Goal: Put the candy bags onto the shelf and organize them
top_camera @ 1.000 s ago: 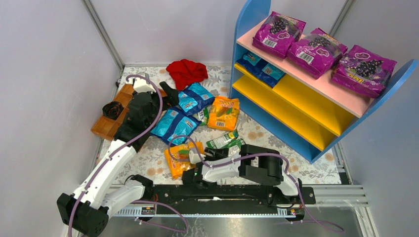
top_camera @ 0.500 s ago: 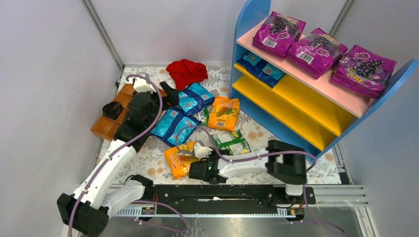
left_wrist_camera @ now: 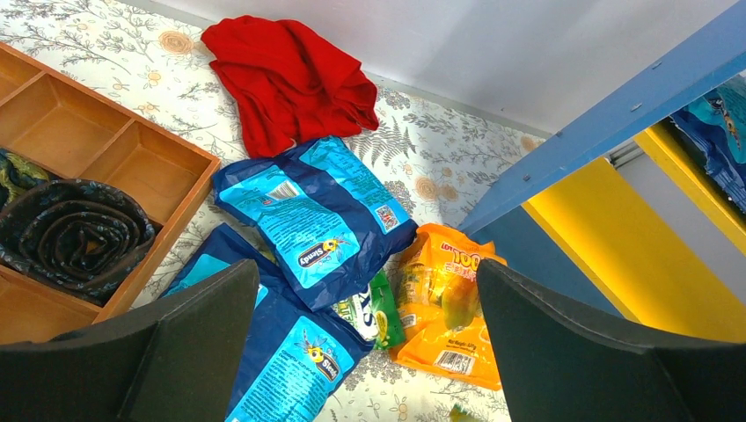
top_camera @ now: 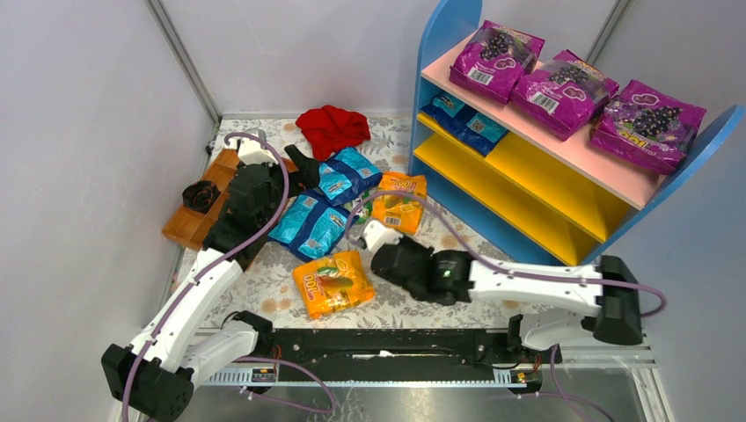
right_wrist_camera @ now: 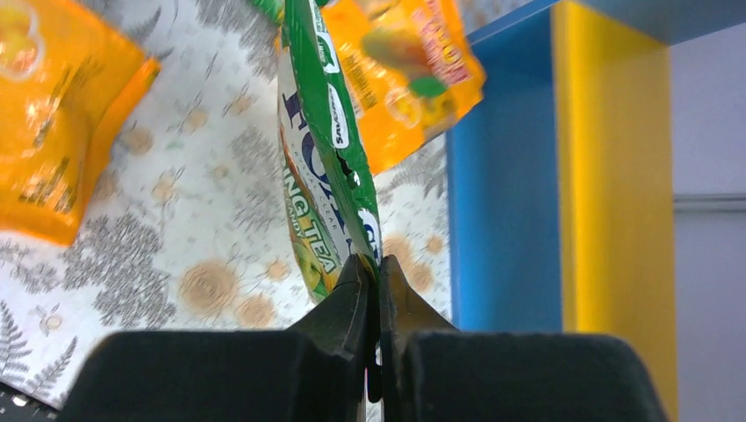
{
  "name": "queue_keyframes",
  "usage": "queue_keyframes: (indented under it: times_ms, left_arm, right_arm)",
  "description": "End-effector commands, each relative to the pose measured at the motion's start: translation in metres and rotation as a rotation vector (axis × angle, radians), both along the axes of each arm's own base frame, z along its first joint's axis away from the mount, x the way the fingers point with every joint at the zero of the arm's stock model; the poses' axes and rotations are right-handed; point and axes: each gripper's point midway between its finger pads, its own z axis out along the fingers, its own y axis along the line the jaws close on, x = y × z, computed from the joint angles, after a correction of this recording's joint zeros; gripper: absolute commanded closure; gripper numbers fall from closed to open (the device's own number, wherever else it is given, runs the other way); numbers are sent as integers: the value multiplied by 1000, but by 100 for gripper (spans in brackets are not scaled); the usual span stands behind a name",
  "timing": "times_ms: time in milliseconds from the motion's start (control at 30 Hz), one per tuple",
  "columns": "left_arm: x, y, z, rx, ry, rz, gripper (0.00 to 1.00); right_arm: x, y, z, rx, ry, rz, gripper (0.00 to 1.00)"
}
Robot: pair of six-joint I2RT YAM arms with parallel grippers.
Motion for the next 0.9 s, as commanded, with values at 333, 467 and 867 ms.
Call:
queue_keyframes:
  times_ms: [333, 467, 867]
  left_arm:
    - [-1, -6, 34, -60, -103, -27, 1]
    - [-1, -7, 33, -54, -101, -25, 1]
    - [-1, -10, 31, -47, -92, -30, 1]
  right_arm:
    - [123, -26, 131, 4, -326, -71, 100]
    - [154, -36, 134, -87, -354, -115, 100]
    - [211, -90, 105, -330, -347, -203, 100]
